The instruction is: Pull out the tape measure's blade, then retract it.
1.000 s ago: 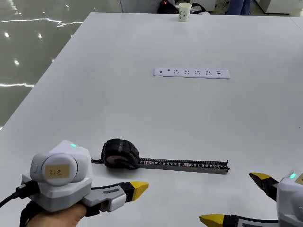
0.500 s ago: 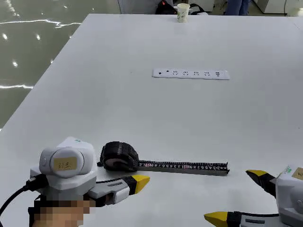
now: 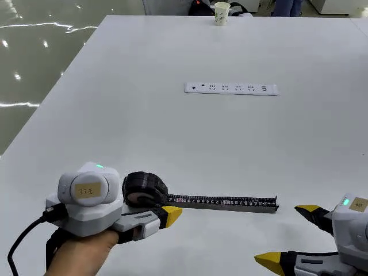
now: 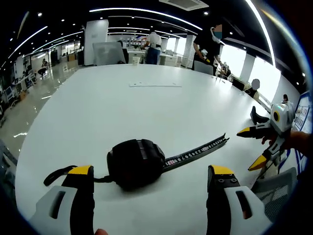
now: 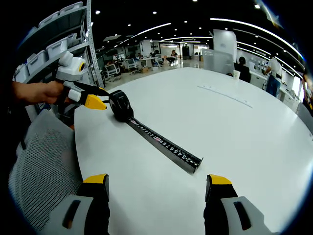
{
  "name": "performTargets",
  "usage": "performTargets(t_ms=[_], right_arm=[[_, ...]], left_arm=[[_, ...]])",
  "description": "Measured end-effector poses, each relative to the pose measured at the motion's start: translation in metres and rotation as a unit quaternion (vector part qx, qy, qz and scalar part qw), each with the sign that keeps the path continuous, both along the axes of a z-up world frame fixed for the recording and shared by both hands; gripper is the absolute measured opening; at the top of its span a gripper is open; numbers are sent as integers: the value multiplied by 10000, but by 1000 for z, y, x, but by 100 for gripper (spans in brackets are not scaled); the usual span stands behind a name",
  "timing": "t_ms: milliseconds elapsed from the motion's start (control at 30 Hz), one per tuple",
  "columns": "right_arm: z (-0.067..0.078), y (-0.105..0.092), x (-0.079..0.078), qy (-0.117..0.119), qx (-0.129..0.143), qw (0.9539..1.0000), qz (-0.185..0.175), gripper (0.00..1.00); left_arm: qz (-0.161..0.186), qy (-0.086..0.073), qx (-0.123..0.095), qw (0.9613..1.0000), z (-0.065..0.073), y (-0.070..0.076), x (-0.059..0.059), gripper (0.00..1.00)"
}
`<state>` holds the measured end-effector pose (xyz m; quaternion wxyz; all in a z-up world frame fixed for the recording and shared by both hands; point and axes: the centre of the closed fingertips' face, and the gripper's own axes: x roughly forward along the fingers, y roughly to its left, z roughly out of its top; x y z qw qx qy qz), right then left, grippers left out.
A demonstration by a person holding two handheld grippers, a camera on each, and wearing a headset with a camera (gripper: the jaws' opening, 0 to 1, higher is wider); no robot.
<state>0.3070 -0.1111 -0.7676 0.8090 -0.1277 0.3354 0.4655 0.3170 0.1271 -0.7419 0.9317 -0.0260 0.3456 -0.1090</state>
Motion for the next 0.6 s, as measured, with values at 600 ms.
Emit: performTargets(t_ms=[600], right_arm=[[-9,0,23,-108,-231,9986,454,68]], left_arm=[[279,102,-112,9995,-10,6,9,83]])
